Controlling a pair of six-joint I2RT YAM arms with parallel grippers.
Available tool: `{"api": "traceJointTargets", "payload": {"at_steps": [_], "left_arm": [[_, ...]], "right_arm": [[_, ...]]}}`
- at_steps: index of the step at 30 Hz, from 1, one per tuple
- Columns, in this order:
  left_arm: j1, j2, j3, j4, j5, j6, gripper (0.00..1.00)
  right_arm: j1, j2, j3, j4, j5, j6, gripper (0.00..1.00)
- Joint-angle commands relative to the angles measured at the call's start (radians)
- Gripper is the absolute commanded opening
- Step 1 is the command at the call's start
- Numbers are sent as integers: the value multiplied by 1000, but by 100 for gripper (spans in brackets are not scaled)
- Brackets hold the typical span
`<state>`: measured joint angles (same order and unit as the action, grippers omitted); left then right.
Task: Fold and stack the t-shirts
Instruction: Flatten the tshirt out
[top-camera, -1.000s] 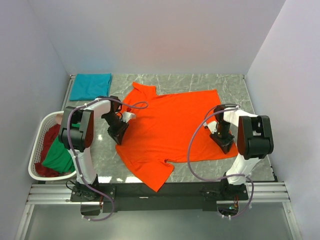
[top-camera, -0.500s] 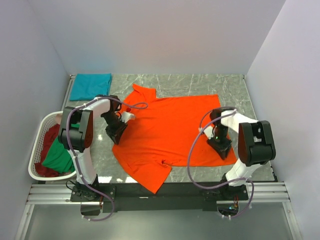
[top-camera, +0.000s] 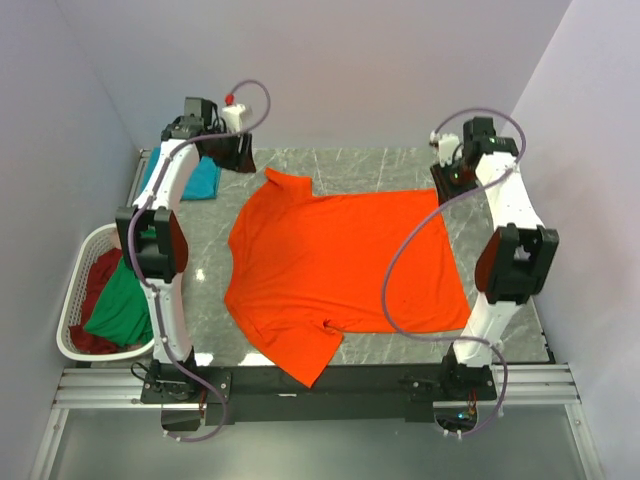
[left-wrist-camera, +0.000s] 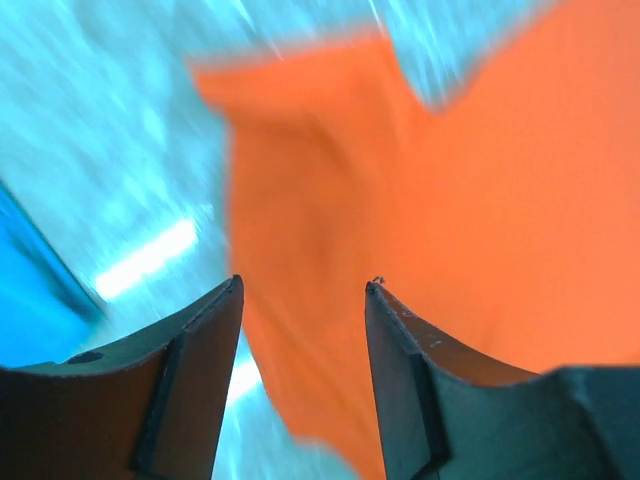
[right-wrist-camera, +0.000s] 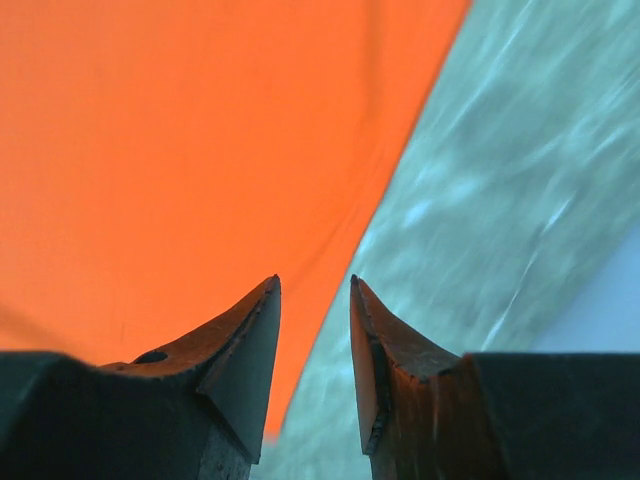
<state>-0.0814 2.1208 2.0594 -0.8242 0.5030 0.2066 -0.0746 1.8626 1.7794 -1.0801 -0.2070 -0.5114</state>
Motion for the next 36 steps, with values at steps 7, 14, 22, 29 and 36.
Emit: {"api": "traceJointTargets", "payload": {"at_steps": [7, 14, 22, 29, 36], "left_arm": [[-1, 206, 128, 437, -6, -334, 68], [-6, 304, 179, 468, -46, -348, 70], [-18, 360, 159, 465, -89, -346, 72], [-18, 409, 200, 450, -113, -352, 72], [-26, 438, 208, 467, -74, -387, 71]], "right_arm": [[-22, 332, 311, 279, 49, 218, 41], [-44, 469, 381, 368, 58, 257, 47], [-42, 558, 422, 398, 63, 280, 51], [-34, 607, 516, 332, 55, 275, 52], [-11, 638, 543, 279, 64, 258, 54]]}}
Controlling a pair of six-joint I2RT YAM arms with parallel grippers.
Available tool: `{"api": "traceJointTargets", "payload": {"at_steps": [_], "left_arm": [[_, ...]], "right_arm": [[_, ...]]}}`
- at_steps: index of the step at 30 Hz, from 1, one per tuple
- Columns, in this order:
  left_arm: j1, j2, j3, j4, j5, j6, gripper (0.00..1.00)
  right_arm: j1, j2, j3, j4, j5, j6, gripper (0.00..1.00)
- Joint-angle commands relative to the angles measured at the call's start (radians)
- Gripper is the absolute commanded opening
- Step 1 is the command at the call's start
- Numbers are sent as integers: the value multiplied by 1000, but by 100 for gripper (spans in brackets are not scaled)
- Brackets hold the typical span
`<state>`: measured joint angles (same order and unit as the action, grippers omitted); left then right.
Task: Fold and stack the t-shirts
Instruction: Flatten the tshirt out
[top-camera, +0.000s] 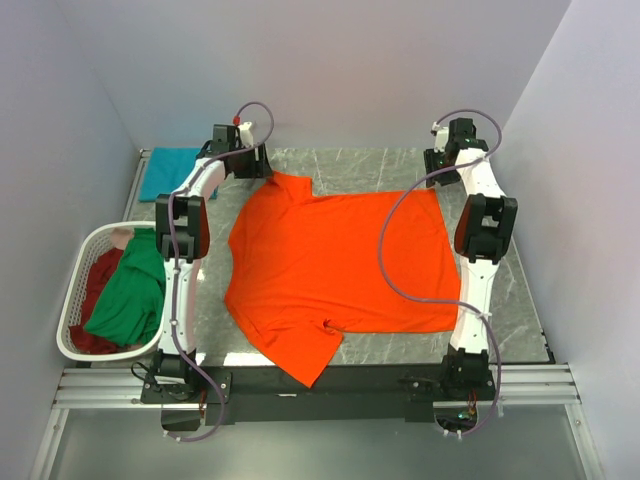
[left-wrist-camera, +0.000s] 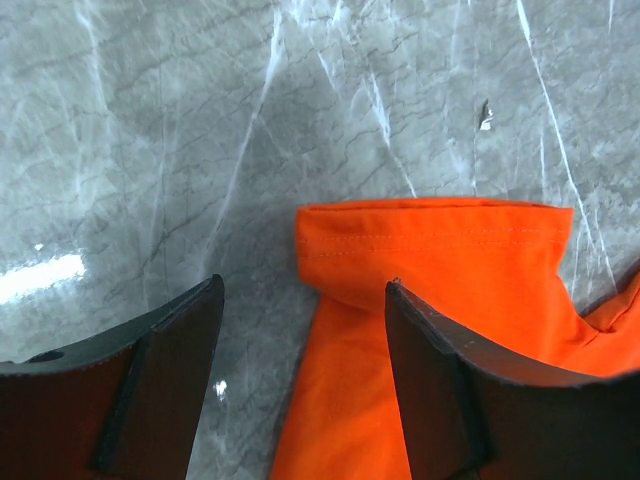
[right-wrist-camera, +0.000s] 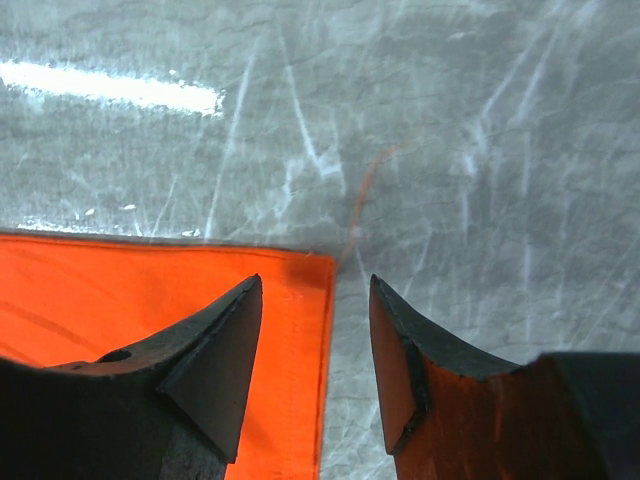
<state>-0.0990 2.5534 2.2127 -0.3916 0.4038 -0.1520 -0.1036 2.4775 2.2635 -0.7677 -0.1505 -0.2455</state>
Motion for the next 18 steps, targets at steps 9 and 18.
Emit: {"api": "traceJointTargets", "payload": {"at_steps": [9, 18], "left_arm": [[-11, 30, 85, 65, 47, -55, 71], [-11, 53, 81, 85, 64, -118, 72]], "right_arm": [[38, 75, 113, -117, 20, -17, 55], [41, 109, 156, -137, 65, 18, 57]]}}
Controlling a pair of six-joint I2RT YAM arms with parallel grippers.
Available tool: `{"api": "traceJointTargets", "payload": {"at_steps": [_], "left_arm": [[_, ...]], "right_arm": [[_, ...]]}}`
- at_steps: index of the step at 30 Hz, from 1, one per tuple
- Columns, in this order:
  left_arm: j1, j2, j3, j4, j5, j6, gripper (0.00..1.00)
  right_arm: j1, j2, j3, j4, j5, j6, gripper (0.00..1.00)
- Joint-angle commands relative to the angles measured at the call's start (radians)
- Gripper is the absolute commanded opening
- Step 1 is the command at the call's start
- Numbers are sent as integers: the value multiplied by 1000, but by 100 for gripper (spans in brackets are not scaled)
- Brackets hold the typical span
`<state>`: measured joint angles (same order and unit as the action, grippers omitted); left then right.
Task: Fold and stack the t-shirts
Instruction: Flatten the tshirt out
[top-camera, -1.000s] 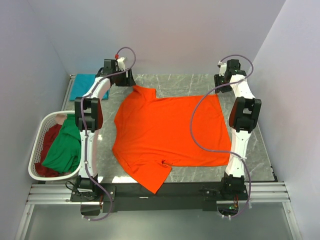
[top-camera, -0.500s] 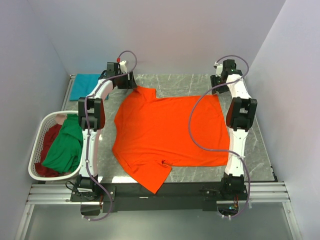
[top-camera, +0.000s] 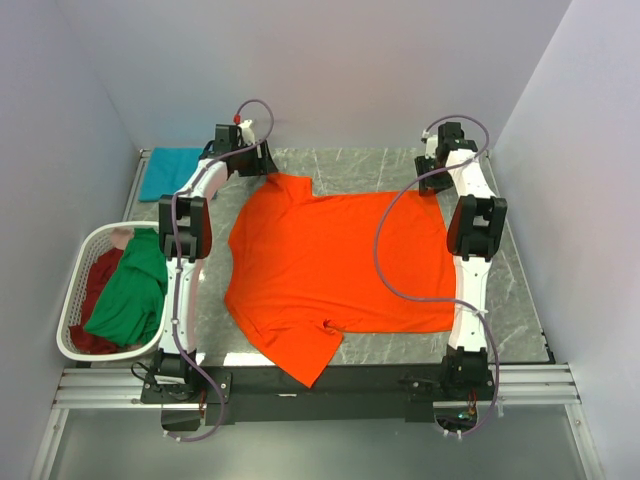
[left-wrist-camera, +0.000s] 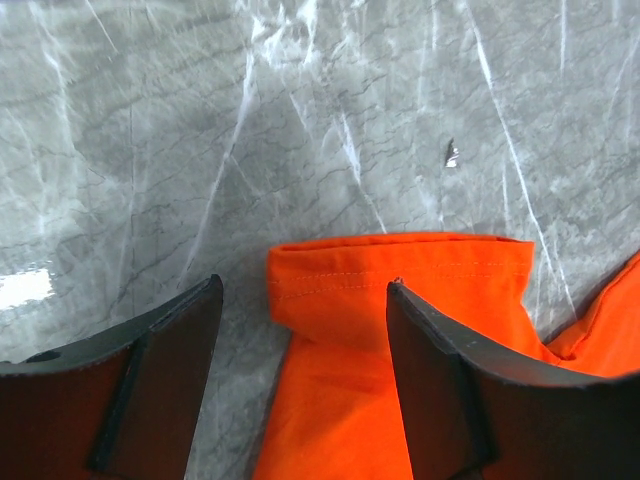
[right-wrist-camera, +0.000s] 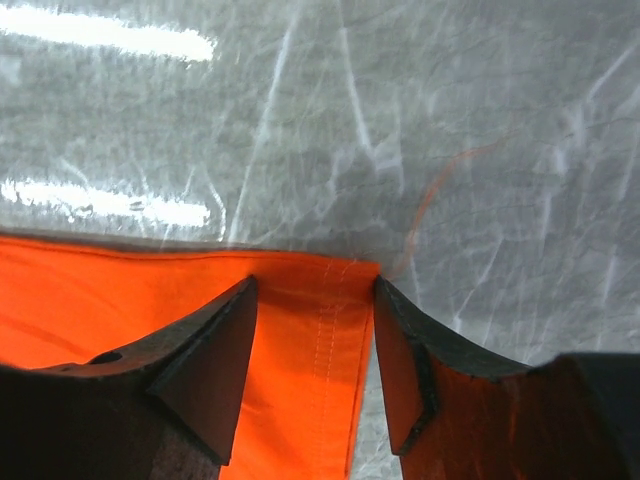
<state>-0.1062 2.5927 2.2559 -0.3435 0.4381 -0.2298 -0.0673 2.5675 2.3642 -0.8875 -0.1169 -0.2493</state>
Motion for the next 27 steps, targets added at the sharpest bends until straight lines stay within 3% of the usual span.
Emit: {"api": "traceJointTargets", "payload": {"at_steps": [1, 8, 12, 20, 24, 27], "left_arm": [[-4, 14, 34, 38, 30, -43, 72], [-4, 32, 39, 54, 25, -69, 72], [-4, 44, 51, 63, 22, -82, 71], [-1, 44, 51, 69, 19, -88, 71], [-1, 43, 47, 66, 17, -85, 71], [0, 43, 48, 67, 19, -85, 70]], "right_arm": [[4, 19, 58, -18, 48, 25, 58], [9, 33, 73, -22, 80, 35, 61], [12, 31, 78, -24, 69, 28, 52], [9, -3, 49, 42, 63, 36, 55], [12, 14, 81, 24, 62, 27, 48], [17, 11, 70, 21, 60, 18, 38]]}}
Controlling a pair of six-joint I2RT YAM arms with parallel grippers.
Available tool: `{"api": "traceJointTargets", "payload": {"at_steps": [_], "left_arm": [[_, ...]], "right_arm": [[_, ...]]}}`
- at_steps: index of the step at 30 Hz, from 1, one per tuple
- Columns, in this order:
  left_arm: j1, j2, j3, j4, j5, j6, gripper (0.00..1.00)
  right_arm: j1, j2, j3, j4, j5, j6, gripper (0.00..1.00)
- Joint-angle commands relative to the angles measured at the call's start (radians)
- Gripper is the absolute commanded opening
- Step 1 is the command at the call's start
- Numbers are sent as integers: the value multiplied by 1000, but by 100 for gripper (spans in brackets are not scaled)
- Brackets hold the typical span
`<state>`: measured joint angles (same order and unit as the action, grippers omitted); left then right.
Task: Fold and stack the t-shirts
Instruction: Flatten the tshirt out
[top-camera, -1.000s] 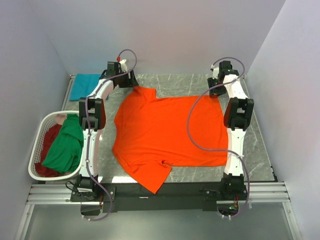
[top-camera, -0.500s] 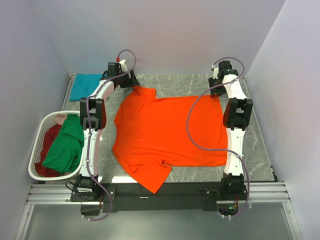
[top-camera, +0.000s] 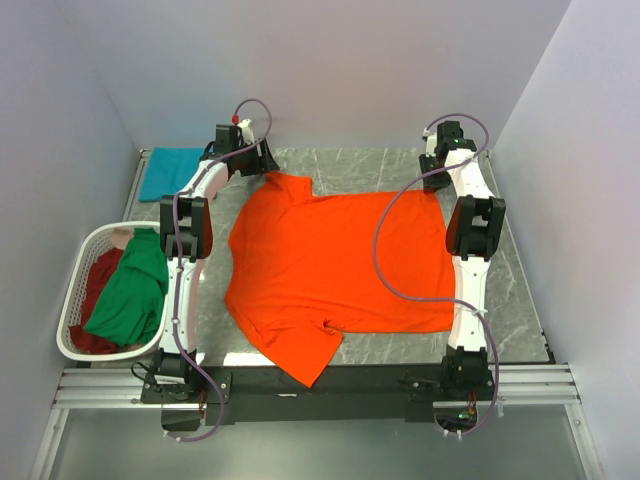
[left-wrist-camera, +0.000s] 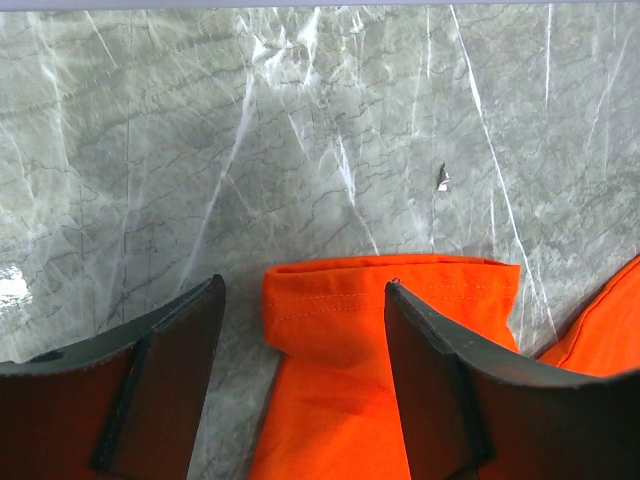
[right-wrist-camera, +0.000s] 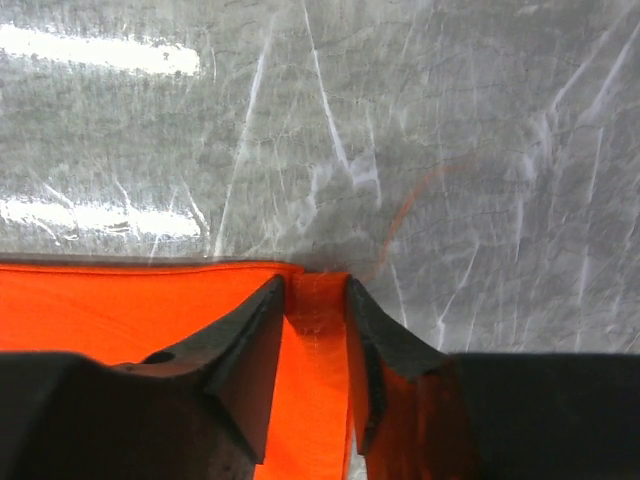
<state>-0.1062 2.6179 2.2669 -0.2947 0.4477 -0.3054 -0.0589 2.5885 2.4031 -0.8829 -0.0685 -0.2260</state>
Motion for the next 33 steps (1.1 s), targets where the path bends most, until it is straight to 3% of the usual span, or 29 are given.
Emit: {"api": "traceJointTargets", "payload": {"at_steps": [1, 2, 11, 23, 25, 26, 29, 33], "left_arm": [[0, 21, 39, 20, 11, -11, 70], [2, 21, 42, 22, 13, -11, 70], [10, 22, 51, 31, 2, -12, 63], [10, 5, 60, 91, 85, 6, 39], [10, -1, 57, 104, 94, 15, 26], [10, -12, 59, 101, 103, 22, 15], [14, -48, 30, 107, 126, 38, 0], [26, -125, -47, 135, 160, 42, 0]], "right_arm": [[10, -16, 24, 19, 12, -7, 36], [10, -16, 18, 21, 10, -10, 29], [10, -53, -44, 62, 18, -6, 1], [10, -97, -110, 99, 7, -7, 0], [11, -105, -111, 98, -2, -7, 0], [10, -111, -114, 101, -5, -9, 0], [10, -134, -127, 108, -11, -18, 0], [10, -168, -147, 117, -22, -30, 0]]}}
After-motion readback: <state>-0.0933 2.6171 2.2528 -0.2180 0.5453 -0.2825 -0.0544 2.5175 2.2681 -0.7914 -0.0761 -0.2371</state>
